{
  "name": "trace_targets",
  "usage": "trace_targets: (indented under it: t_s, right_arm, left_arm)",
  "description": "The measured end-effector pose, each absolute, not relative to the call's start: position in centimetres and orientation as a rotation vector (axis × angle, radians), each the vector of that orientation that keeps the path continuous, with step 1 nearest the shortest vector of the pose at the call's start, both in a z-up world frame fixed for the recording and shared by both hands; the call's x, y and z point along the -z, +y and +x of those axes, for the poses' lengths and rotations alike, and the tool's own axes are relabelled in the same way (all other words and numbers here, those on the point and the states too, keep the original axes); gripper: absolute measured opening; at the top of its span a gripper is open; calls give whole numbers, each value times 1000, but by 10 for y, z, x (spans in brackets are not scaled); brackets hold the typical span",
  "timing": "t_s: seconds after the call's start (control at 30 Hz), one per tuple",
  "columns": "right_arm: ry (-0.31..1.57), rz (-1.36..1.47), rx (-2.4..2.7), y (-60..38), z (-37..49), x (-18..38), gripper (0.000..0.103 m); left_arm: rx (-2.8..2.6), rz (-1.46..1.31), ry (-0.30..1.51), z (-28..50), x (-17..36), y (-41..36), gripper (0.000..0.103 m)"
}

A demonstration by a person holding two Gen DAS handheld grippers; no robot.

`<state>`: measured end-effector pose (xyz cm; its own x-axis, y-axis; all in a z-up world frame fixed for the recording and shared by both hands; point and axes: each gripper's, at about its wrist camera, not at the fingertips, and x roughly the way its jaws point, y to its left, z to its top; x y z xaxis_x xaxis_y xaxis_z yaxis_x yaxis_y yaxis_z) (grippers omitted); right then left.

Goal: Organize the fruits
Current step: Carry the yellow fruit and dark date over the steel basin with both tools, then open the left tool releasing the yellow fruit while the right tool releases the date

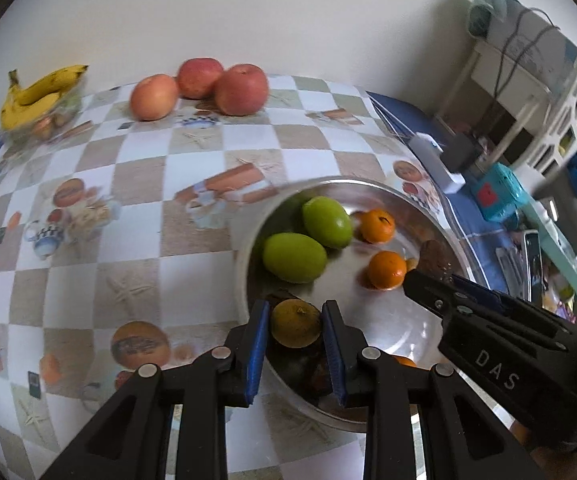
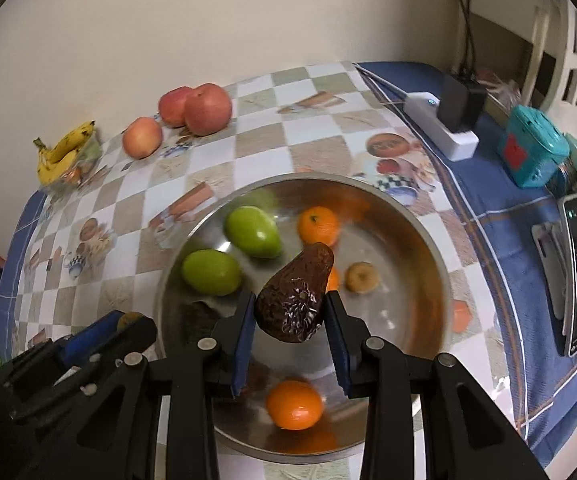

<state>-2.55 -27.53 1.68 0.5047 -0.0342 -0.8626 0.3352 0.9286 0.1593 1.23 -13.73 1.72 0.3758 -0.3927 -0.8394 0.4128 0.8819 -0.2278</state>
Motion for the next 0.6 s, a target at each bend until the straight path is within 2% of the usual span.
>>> trace_targets:
  t_s: [0.6]
  right_arm:
    - [1134, 321, 222, -274, -16, 16, 36]
  left_arm:
    - [527, -10, 1106, 22, 5, -138, 29]
